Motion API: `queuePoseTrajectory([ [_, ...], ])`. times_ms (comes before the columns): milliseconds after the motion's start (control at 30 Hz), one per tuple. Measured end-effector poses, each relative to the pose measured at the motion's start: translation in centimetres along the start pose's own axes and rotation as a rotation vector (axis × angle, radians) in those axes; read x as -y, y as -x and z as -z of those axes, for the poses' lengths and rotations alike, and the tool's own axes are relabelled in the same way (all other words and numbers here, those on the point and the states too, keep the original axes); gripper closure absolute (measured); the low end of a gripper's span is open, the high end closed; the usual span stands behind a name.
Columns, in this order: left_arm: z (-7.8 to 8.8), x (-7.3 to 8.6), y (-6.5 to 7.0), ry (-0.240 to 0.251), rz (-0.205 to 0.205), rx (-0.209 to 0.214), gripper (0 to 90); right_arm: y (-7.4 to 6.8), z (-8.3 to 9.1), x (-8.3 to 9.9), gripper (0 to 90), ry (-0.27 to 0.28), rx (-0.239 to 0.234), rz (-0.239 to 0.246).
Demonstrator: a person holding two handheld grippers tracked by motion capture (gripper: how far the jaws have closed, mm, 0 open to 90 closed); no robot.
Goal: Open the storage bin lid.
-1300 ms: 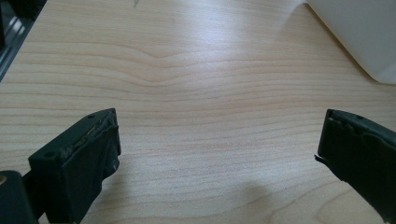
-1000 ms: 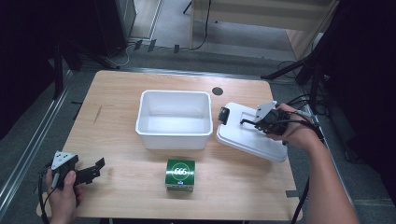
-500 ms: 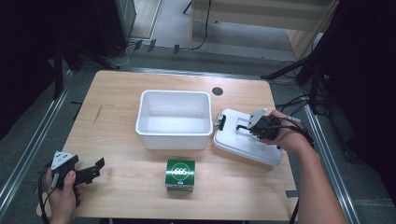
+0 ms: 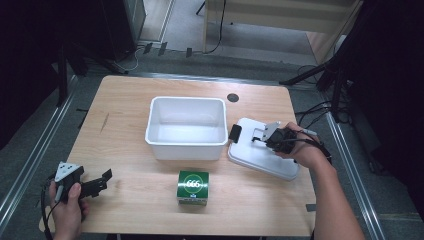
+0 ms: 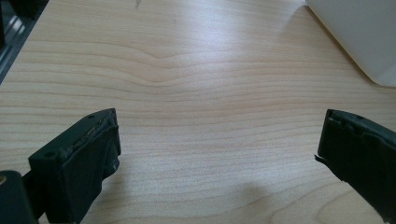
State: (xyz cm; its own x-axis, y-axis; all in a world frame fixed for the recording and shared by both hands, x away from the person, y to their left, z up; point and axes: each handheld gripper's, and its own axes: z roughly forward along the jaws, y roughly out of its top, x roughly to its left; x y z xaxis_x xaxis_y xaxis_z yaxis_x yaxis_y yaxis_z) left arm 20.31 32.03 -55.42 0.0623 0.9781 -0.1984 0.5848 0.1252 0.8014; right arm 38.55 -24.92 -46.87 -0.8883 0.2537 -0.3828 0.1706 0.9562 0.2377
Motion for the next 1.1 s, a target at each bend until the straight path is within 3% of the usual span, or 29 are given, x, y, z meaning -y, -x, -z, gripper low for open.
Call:
queuePoseTrajectory([
  [233,0.0,0.0,0.0,-0.001,-0.001,0.0,0.0,-0.4,0.0,0.2,83.5,0.011,-0.012,-0.023],
  [267,0.0,0.0,0.0,-0.001,-0.001,-0.001,0.0,-0.5,0.1,0.2,74.7,0.012,-0.049,-0.03],
  [300,0.0,0.0,0.0,-0.001,-0.001,-0.001,0.0,-0.5,0.1,0.2,74.7,0.012,-0.049,-0.03],
  [333,0.0,0.0,0.0,-0.002,-0.002,-0.002,0.0,-0.6,0.0,0.1,63.4,0.01,-0.086,-0.051],
  [367,0.0,0.0,0.0,-0.002,-0.002,-0.002,0.0,-0.6,0.0,0.1,63.4,0.01,-0.086,-0.051],
  [400,0.0,0.0,0.0,-0.002,-0.003,-0.002,0.0,-0.6,0.1,0.0,51.3,0.012,-0.096,-0.068],
  [467,0.0,0.0,0.0,-0.001,-0.002,-0.002,0.0,-0.6,0.2,-0.1,47.1,0.012,-0.092,-0.078],
  [533,0.0,0.0,0.0,-0.002,-0.003,-0.002,0.0,-0.7,0.9,-0.5,32.6,0.02,-0.091,-0.121],
  [600,0.0,0.0,0.0,-0.003,-0.005,-0.002,0.0,-0.8,1.1,-0.6,28.5,0.012,-0.096,-0.14],
  [633,0.0,0.0,0.0,-0.004,-0.005,-0.003,0.0,-1.0,1.4,-0.9,22.6,0.005,-0.123,-0.157],
  [667,0.0,0.0,0.0,-0.004,-0.005,-0.004,0.0,-1.6,1.8,-1.2,14.7,0.013,-0.111,-0.159],
  [767,0.0,0.0,0.0,-0.004,-0.006,-0.004,0.0,-2.1,2.4,-1.6,12.0,0.021,-0.122,-0.16],
  [800,0.0,0.0,0.0,-0.004,-0.006,-0.004,0.0,-2.6,3.0,-1.9,3.3,0.049,-0.15,-0.182],
  [900,0.0,0.0,0.0,-0.005,-0.007,-0.003,0.0,-3.1,3.4,-2.1,0.0,0.059,-0.183,-0.187],
  [933,0.0,0.0,0.1,-0.005,-0.007,-0.003,0.0,-3.7,3.7,-2.3,0.0,0.065,-0.25,-0.206],
  [1100,-0.1,0.0,0.1,-0.011,-0.011,-0.001,0.0,-5.2,4.0,-3.1,0.0,0.057,-0.269,-0.224],
])
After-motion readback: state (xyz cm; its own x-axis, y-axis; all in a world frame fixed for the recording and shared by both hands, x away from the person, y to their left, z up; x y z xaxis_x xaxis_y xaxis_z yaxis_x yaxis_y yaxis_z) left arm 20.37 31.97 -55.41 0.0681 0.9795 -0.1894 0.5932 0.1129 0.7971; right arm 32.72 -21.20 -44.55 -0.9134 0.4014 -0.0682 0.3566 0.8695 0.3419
